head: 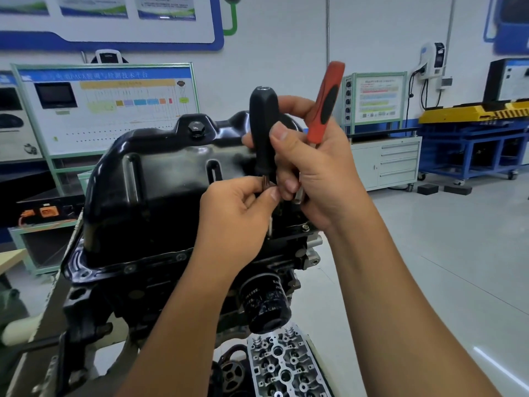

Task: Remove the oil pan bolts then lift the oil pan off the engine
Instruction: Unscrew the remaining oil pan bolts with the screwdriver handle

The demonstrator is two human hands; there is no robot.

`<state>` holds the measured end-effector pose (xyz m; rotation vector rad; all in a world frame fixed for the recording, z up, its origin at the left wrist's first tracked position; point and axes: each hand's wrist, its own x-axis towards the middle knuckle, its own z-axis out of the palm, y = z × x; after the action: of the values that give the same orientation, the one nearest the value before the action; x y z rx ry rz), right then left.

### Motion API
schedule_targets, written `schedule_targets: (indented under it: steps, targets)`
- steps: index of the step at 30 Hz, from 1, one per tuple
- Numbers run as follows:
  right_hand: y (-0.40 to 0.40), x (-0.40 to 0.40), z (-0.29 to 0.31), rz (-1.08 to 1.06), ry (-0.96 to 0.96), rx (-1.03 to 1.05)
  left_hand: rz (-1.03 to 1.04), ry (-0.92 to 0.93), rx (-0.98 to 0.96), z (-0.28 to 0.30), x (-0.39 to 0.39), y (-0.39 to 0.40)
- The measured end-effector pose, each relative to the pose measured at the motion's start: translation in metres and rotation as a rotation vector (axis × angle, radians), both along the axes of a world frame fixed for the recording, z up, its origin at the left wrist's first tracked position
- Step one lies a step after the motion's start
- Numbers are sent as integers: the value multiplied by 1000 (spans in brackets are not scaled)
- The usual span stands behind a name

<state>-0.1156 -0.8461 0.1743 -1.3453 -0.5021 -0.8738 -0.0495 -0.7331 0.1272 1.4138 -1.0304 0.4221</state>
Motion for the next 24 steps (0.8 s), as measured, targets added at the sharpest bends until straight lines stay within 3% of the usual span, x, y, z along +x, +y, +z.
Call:
schedule_targets:
  steps: [6,9,13,16,21,24]
  targets:
    - [7,0,3,-284,-52,1,220,-22,-17,0,0,-6]
    - [3,-2,5,-217,-33,24,204,-11,-39,-2,0,-7]
    - [-1,-3,1,-72,27,40,-4,-33,48,0,1,-1]
    - [1,0,-1,-51,16,54,98,-29,14,0,3,-4]
    - [7,6,1,-444,-95,25,223,-36,-31,-1,-4,-11]
    - [6,9,2,-445,-97,-1,207,-25,-57,-1,-5,-11]
